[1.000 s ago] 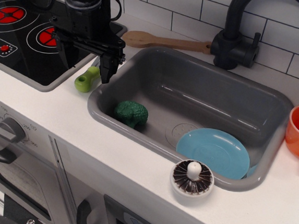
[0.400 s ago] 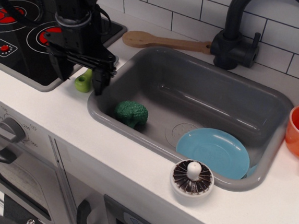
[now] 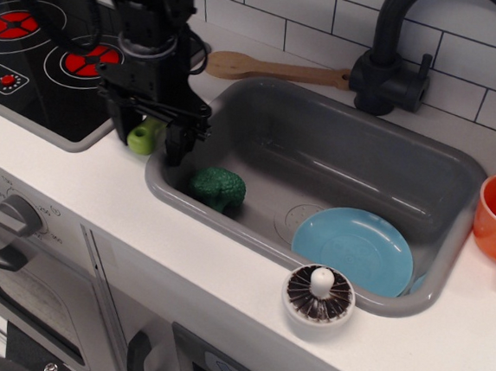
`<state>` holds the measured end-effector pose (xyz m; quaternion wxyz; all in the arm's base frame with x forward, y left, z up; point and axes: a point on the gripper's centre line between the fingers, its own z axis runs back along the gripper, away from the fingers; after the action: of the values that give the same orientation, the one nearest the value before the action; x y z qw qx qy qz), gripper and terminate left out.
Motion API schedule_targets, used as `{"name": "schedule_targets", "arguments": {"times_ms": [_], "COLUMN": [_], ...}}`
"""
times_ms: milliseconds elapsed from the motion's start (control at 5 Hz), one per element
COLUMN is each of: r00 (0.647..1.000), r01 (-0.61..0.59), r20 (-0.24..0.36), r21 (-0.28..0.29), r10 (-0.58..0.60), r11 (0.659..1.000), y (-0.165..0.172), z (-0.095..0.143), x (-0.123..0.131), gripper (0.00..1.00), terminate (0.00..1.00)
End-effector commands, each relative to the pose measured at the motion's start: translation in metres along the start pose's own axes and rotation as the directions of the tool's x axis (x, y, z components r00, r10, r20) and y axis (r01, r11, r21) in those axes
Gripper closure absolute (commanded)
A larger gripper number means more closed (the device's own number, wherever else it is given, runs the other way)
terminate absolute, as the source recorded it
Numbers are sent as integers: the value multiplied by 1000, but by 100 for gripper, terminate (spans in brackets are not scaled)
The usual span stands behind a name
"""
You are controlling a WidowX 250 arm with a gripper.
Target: Put spatula on plate sink
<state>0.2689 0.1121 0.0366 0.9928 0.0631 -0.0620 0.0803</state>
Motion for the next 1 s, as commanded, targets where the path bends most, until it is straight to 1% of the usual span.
{"name": "schedule_targets", "arguments": {"times_ms": [0,200,400,600,800], "r00": [1000,999,997,997,996], "r01": [-17,-25,-58,-77,-88], "r20": [22,37,42,19,8], "r21": [-22,-36,-80,-111,-131], "r10": [17,27,61,80,90], "r11": [1000,999,995,991,987], "y": [6,5,-5,-34,-57], "z": [11,19,42,61,63], "x": [9,13,22,29,30], "gripper": [100,100,100,100,100], "terminate": [0,0,0,0,0]}}
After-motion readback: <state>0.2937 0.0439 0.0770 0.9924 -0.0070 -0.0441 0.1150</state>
